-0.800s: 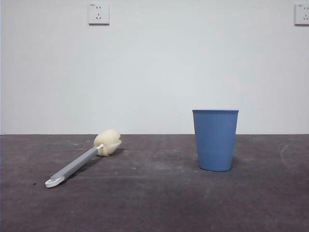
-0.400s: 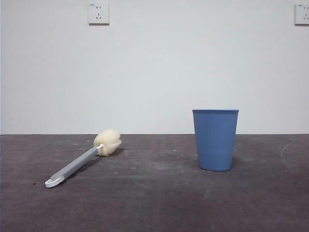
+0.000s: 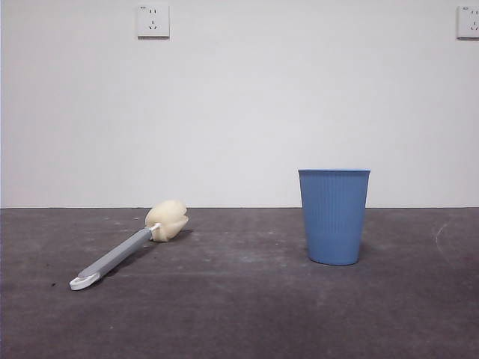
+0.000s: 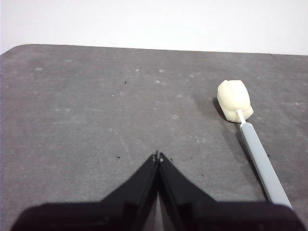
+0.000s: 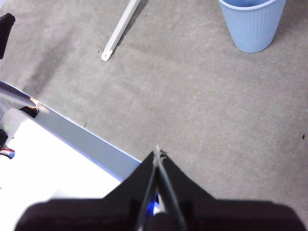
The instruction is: Pick up the cup brush,pick up the cup,insert the brush into the cup,clean the cup,put the cup brush back,put the cup back to the fixed position on the table
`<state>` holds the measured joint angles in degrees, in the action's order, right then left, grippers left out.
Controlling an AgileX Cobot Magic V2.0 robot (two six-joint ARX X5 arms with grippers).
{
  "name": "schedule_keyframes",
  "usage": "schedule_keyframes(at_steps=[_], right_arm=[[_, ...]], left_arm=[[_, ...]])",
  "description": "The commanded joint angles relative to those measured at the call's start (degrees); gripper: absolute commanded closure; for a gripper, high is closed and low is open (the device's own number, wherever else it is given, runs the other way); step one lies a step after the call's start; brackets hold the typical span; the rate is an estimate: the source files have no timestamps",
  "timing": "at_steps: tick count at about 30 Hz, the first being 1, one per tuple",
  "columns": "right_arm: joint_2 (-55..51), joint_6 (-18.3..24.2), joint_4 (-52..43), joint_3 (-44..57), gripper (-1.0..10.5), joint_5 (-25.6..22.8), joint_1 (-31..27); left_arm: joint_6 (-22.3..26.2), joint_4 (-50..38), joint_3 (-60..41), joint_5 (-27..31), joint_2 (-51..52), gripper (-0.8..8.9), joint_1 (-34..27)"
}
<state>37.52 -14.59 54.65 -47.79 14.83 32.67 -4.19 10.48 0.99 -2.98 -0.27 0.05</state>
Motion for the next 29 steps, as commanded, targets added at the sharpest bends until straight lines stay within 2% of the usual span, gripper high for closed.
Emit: schedule_keyframes(at_steps=[1,5,9,12,20,25,29], right_arm=[[0.0,-0.4,-0.1,-0.1,9.5,-0.2,0.1],[-0.6,0.2,0.0,-0.1,9.5,-0.2,0.2],[-3.0,4.6,-1.6,-0.1,9.5,-6.5,-0.8],[-6.0,8.5,-6.3,0.0,9.5,-9.3,-2.6],[-15.3,20.4,-19.9,1.7,9.5,-9.2,-9.7],[-18.8,24.1,-24.7,3.7,9.5,-9.3,-14.2],[-21.6,24.3,-30.9,7.6,9.5,-9.2,-17.9]], left_arm=[[-0.5,-0.2,-0.8,-0.1,0.1,8.17,-0.2],[-0.5,-0.2,-0.8,-0.1,0.1,8.17,-0.2],[-0.5,-0.2,-0.8,-0.1,0.1,8.17,-0.2],[-0.5,-0.2,-0.8,-0.1,0.1,8.17,-0.2],[-0.5,-0.1,-0.8,-0.1,0.1,8.17,-0.2],[-0.5,-0.2,-0.8,-0.1,0.1,8.17,-0.2],[-0.5,-0.2,-0.8,-0.1,0.1,8.17,-0.2]])
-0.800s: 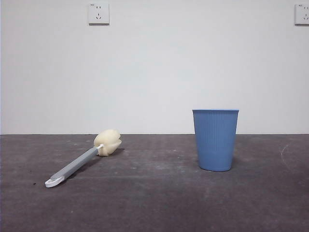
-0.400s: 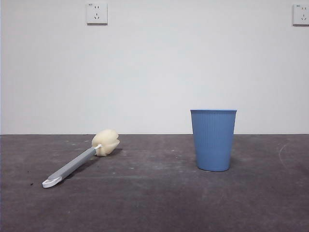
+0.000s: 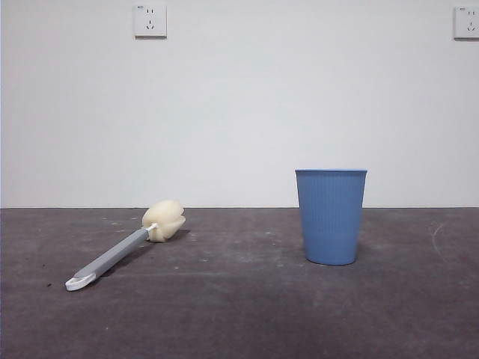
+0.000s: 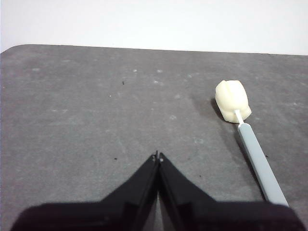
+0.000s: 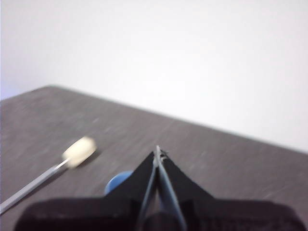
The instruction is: Pick up the cup brush,pick up the cup,insert the brush into the cup,clean the cup,put the cup brush back,put the cup back to the fixed position on the table
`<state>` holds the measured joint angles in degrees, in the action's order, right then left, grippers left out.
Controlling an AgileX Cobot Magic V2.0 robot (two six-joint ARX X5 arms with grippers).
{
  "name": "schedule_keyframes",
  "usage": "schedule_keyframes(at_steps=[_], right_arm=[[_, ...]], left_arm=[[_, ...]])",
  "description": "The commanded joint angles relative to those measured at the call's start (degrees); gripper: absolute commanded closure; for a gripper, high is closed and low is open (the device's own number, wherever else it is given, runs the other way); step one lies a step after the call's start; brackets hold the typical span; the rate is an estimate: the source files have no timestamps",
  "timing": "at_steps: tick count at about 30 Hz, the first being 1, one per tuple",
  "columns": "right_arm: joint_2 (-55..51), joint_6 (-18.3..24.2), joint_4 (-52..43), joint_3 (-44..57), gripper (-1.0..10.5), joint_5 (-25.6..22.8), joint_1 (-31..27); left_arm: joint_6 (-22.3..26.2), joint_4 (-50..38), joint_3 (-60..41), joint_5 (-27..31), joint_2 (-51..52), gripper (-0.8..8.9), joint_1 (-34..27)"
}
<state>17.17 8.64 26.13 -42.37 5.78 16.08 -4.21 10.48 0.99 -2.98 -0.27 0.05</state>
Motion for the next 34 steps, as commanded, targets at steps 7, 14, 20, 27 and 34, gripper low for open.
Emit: schedule_keyframes(at_steps=[7,14,20,27,34], right_arm=[[-6.6,0.7,-8.6,11.6,9.5,-0.1,-6.7],[-13.1,-3.5,-16.9,24.7,9.5,-0.2,-10.5],[-17.0,-4.8,-18.6,33.2,9.5,-0.2,-11.7],[-17.0,-4.9,-18.4,38.8,9.5,0.0,-12.0],[-17.0,-6.2,-15.8,42.1,9.5,0.1,-12.0]], left_arm=[[-0.5,-0.1,-0.8,-0.1,0.1,8.17,-0.2],[-0.5,-0.1,-0.8,-0.1,0.1,8.17,-0.2],[-0.5,-0.2,-0.8,-0.1,0.1,8.17,-0.2],[-0.5,-0.2,-0.8,-0.1,0.1,8.17,-0.2],[-0.5,-0.2,-0.8,-0.1,0.1,8.17,-0.2]])
